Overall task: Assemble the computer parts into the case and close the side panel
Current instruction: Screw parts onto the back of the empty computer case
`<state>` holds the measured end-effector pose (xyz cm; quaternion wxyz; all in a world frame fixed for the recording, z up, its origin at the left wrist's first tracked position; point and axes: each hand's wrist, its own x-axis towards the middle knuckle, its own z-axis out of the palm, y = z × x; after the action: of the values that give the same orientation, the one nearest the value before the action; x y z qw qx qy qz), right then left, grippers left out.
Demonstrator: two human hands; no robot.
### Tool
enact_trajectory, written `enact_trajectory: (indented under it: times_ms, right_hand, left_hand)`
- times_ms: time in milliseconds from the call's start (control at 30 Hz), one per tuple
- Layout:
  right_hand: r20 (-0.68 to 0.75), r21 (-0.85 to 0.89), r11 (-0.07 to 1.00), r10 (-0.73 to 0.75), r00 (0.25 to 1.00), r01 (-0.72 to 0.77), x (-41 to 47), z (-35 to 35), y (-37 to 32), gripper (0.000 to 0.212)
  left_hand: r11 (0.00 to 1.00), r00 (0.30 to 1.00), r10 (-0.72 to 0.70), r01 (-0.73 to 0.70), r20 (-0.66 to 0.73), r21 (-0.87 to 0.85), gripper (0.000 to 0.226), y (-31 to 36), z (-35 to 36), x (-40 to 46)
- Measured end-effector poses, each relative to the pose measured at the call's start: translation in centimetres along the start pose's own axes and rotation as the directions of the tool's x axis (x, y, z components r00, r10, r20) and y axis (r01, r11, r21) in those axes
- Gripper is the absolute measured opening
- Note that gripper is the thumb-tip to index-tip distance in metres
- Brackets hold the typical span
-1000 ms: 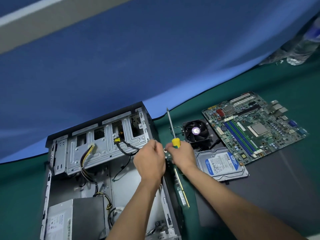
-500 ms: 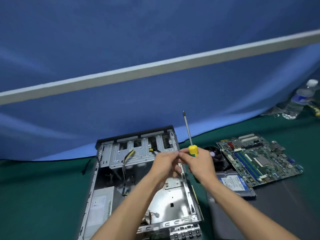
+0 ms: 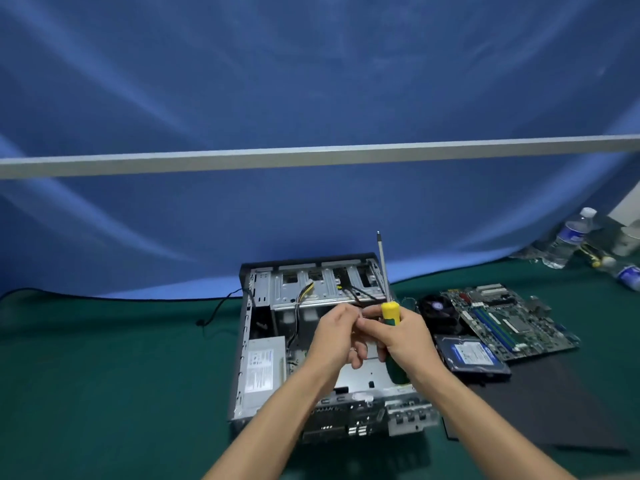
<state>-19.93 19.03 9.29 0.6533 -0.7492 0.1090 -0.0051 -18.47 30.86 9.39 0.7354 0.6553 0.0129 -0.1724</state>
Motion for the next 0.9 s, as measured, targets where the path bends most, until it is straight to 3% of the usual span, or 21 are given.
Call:
enact_trajectory:
  times_ms: [133, 467, 633, 700, 767, 900]
  right_hand:
    - [-0.035, -0.078, 0.997, 0.011, 0.999, -0.014, -3.0, 0.6, -0.5, 0.018]
    - [-0.066, -0.318, 0.948, -0.014, 0.998, -0.007, -8.0, -0.8, -0.3, 0.041]
    - [0.021, -0.407, 0.9, -0.164, 0.986, 0.159, -9.6, -3.1, -0.1, 0.041]
    - [0.079, -0.524, 0.822, -0.213, 0.974, 0.222, -10.0, -3.8, 0.3, 0.039]
    - [0.087, -0.612, 0.752, -0.242, 0.966, 0.243, -10.4, -4.0, 0.5, 0.039]
    - [0.086, -0.612, 0.734, -0.31, 0.947, 0.296, -11.1, -3.8, 0.7, 0.048]
  left_hand:
    - [0.996, 0.996, -0.028, 0.021, -0.088, -0.086, 0.025, -1.1, -1.8, -3.2]
    - [0.927, 0.978, -0.136, 0.069, -0.159, -0.368, 0.026, 0.8, -2.1, -7.2]
    - [0.79, 0.931, -0.255, 0.046, -0.259, -0.612, 0.024, 1.5, -1.7, -8.5]
    - [0.724, 0.925, -0.259, -0.006, -0.279, -0.69, 0.023, 1.7, -1.5, -9.2]
    - [0.711, 0.911, -0.253, -0.054, -0.326, -0.701, 0.022, 1.8, -1.3, -9.7]
    - [0.711, 0.89, -0.248, -0.1, -0.382, -0.696, 0.021, 1.9, -0.7, -10.4]
